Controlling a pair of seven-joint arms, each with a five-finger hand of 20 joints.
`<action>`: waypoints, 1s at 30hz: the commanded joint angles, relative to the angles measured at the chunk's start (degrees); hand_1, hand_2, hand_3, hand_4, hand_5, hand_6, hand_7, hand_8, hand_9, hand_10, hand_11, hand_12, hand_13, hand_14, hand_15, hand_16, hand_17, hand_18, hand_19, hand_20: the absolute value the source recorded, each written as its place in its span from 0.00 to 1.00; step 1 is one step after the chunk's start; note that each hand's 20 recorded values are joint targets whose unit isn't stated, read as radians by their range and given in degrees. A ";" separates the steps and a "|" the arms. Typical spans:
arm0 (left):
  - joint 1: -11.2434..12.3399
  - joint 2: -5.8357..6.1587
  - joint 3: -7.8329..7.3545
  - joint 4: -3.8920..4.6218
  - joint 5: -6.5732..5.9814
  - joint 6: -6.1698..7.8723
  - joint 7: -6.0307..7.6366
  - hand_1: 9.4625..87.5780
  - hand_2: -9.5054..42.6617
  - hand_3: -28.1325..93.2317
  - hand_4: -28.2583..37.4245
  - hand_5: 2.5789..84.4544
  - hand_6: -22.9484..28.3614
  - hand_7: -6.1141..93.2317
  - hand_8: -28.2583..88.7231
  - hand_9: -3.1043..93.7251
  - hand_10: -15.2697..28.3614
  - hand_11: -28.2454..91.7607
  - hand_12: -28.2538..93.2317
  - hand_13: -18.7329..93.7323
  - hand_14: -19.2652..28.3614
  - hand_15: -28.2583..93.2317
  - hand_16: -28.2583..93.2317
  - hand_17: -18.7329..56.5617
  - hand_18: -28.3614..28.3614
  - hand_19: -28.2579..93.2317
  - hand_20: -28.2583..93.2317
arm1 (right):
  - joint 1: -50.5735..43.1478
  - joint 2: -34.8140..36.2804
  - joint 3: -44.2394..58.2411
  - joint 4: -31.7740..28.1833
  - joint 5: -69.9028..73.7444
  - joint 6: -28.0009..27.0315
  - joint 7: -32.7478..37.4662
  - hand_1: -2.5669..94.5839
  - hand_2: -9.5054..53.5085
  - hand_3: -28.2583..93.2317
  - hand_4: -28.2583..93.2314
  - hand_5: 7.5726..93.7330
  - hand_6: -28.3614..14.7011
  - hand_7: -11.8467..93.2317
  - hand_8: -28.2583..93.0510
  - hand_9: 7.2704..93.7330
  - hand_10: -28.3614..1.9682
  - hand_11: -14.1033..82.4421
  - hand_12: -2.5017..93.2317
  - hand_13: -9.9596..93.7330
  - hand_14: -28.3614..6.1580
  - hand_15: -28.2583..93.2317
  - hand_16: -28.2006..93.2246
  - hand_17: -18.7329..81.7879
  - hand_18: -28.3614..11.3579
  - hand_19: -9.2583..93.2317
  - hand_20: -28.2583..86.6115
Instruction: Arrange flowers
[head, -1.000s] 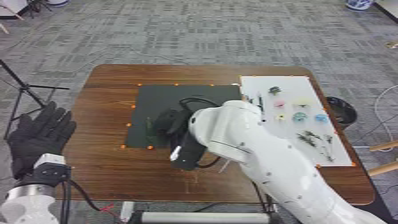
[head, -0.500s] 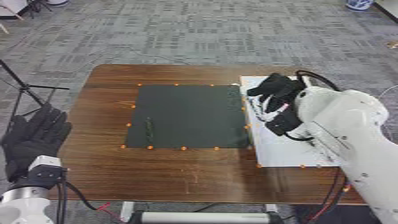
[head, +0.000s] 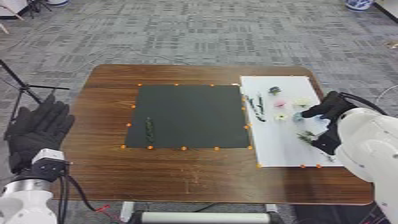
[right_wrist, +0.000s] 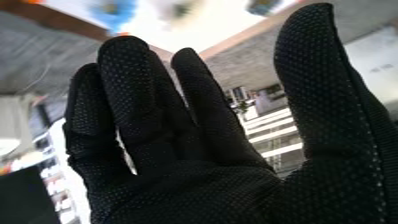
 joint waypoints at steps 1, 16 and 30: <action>-1.88 0.72 0.42 0.25 0.46 0.67 -0.55 0.17 0.48 0.82 0.00 0.46 0.64 0.12 0.18 0.35 0.70 0.38 0.29 0.36 0.66 0.37 0.18 0.16 0.69 0.48 0.28 | -2.40 -0.82 -1.59 1.10 -5.68 -2.91 4.49 0.44 0.00 0.76 0.04 0.54 0.39 0.19 0.19 0.51 0.21 0.28 0.22 0.60 0.28 0.78 0.46 0.44 0.04 0.88 0.53; -0.89 -0.06 0.68 -0.24 0.20 1.54 -0.13 0.19 0.45 0.81 0.00 0.46 0.64 0.13 0.18 0.34 0.71 0.38 0.29 0.36 0.67 0.37 0.18 0.16 0.69 0.48 0.28 | -7.69 -1.47 3.06 1.79 -3.55 -7.81 7.78 0.52 0.00 0.75 0.00 0.56 0.40 0.20 0.18 0.53 0.24 0.30 0.24 0.59 0.29 0.79 0.47 0.44 0.04 0.87 0.54; -0.56 -0.40 0.91 -0.35 0.13 1.76 -0.34 0.19 0.45 0.82 0.00 0.46 0.64 0.13 0.18 0.34 0.72 0.39 0.29 0.35 0.69 0.38 0.19 0.15 0.70 0.49 0.28 | -10.35 -3.43 1.40 5.20 -5.48 -0.65 4.14 0.56 0.00 0.76 0.00 0.70 0.55 0.26 0.16 0.59 0.32 0.54 0.34 0.61 0.30 0.83 0.54 0.46 0.07 0.87 0.57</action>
